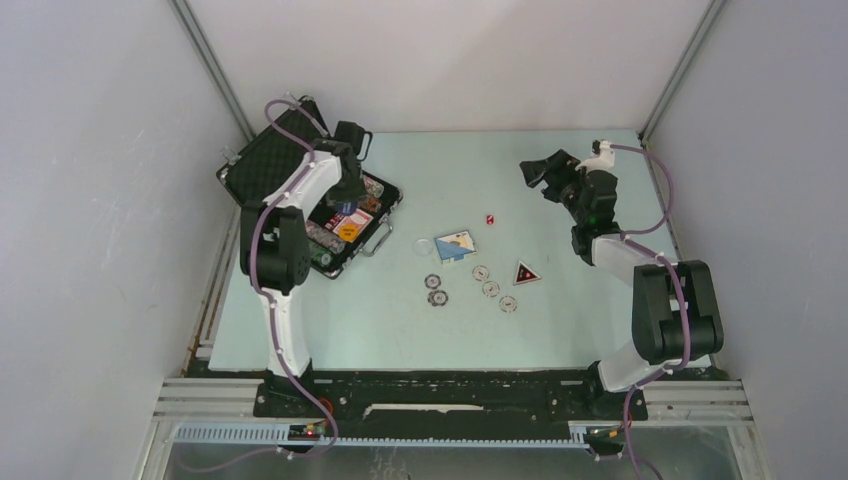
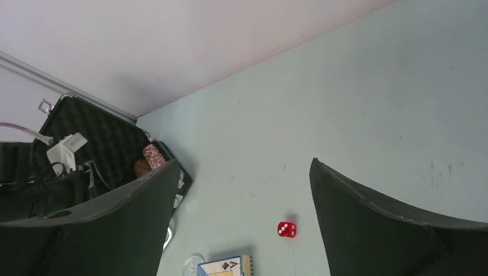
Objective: Pack up texas hold em set
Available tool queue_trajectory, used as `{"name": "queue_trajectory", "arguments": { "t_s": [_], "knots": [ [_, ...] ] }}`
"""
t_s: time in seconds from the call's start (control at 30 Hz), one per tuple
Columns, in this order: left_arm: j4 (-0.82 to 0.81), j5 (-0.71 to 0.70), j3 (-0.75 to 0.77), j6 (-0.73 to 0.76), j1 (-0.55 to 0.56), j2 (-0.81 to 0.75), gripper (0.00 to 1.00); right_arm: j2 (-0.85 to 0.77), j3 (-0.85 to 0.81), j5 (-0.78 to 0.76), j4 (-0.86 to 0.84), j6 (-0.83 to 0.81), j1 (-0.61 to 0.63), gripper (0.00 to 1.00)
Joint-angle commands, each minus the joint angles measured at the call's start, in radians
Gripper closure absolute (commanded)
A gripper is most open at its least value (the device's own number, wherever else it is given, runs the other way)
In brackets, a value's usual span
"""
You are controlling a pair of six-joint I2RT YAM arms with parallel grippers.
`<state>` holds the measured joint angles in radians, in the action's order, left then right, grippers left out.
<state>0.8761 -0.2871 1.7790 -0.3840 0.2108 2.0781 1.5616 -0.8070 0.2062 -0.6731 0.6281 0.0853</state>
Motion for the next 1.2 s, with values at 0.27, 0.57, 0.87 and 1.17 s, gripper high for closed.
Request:
{"name": "queue_trajectory", "arguments": {
  "t_s": [0.27,0.57,0.87,1.17],
  "knots": [
    [-0.04,0.094,0.002,0.003,-0.007,0.059,0.48,0.013,-0.026,0.011,-0.042,0.011,-0.004,0.07],
    [-0.061,0.106,-0.044,0.014,-0.005,0.047,0.45,0.016,-0.026,0.016,-0.048,0.014,-0.005,0.07],
    [-0.058,0.116,-0.044,0.017,-0.002,0.052,0.43,0.018,-0.026,0.02,-0.048,0.017,-0.005,0.08],
    [-0.064,0.134,-0.03,0.018,-0.002,0.057,0.4,0.025,-0.026,0.027,-0.055,0.024,-0.005,0.08]
  ]
}}
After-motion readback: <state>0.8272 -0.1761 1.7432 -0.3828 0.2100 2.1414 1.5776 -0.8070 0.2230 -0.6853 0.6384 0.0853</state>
